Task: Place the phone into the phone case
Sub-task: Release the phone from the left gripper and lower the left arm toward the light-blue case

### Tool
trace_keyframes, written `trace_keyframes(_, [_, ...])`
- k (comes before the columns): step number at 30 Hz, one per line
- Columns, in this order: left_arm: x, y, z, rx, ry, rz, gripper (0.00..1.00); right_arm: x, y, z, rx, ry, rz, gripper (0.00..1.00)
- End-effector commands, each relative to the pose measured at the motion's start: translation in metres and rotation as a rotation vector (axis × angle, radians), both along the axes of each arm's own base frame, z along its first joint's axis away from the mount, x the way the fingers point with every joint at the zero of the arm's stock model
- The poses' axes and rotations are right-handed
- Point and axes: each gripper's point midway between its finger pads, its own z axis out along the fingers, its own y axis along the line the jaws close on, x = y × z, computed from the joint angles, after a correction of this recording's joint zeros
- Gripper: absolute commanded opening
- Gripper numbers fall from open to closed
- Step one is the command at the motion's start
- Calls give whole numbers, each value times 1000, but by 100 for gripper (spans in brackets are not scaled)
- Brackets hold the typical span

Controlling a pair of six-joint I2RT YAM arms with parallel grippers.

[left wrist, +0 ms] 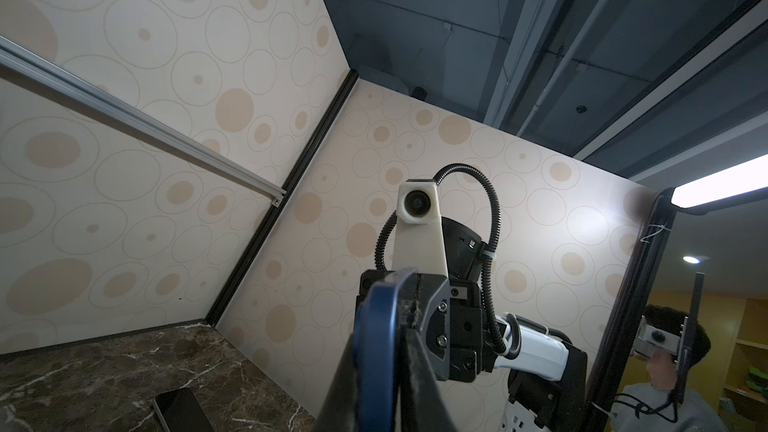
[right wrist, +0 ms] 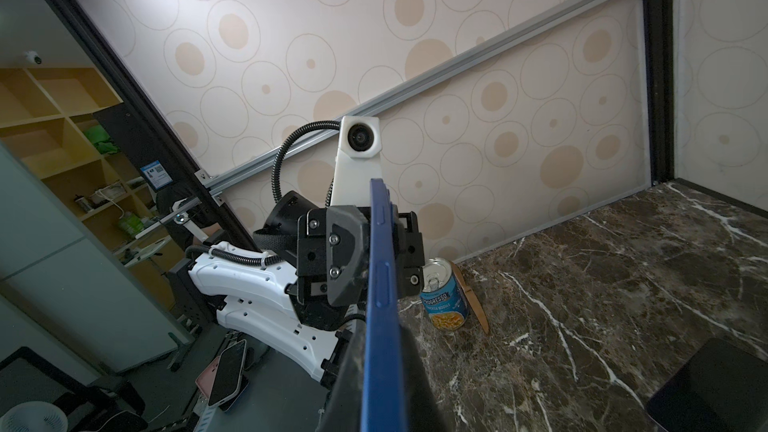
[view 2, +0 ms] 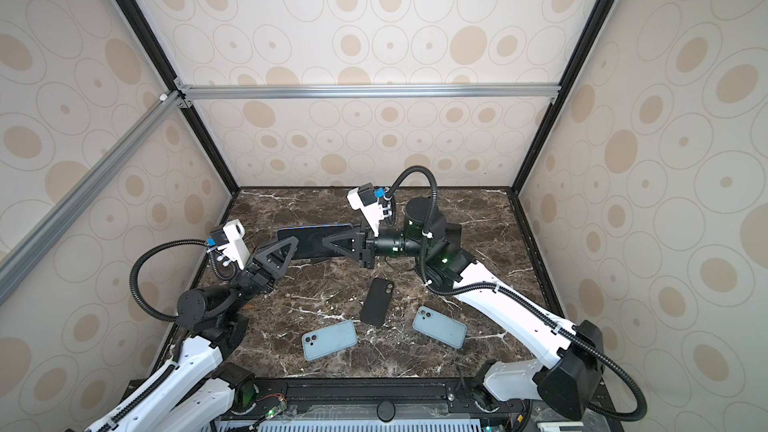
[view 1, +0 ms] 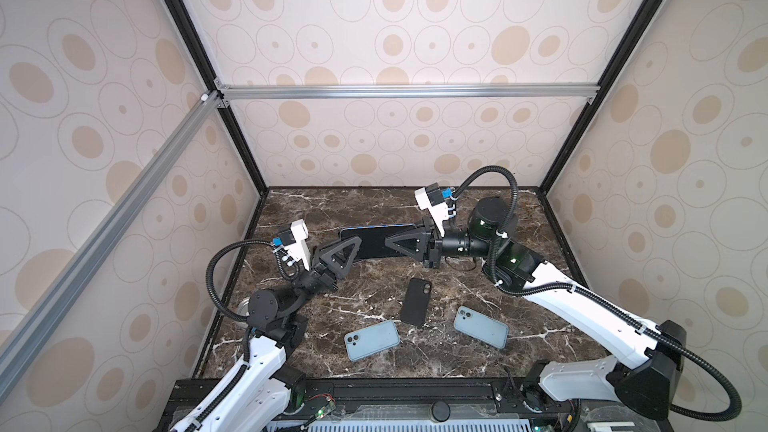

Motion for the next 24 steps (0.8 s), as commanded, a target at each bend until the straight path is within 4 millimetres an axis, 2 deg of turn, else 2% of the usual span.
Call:
trace_keyframes(1, [10, 21, 10, -43, -24, 144, 32, 10, -16, 24, 55, -67, -112, 0])
trace_keyframes(2, [12, 24, 9, -45, -17, 167, 36, 12, -17, 23, 54, -64, -124, 0])
trace_keyframes(4, [15, 28, 5, -43, -6, 200, 51, 12, -17, 22, 58, -64, -129, 0])
trace_keyframes(9, [16, 38, -4, -53, 1, 268, 72, 13, -15, 14, 42, -47, -124, 0])
trace_keyframes(14, [21, 50, -8, -40, 33, 357, 79, 19, -21, 10, 31, -44, -182, 0])
trace_keyframes(17, [38, 52, -22, 138, 124, 470, 76, 35, -31, 2, -32, -31, -301, 0])
trace_keyframes(19, [52, 47, -49, 317, 243, 495, 75, 48, -40, -10, -108, -13, -401, 0])
trace_keyframes(21, [59, 41, -91, 468, 404, 459, 73, 60, -51, -25, -186, 9, -492, 0])
trace_keyframes(24, [50, 24, -165, 607, 633, 304, 81, 72, -65, -47, -270, 45, -597, 0])
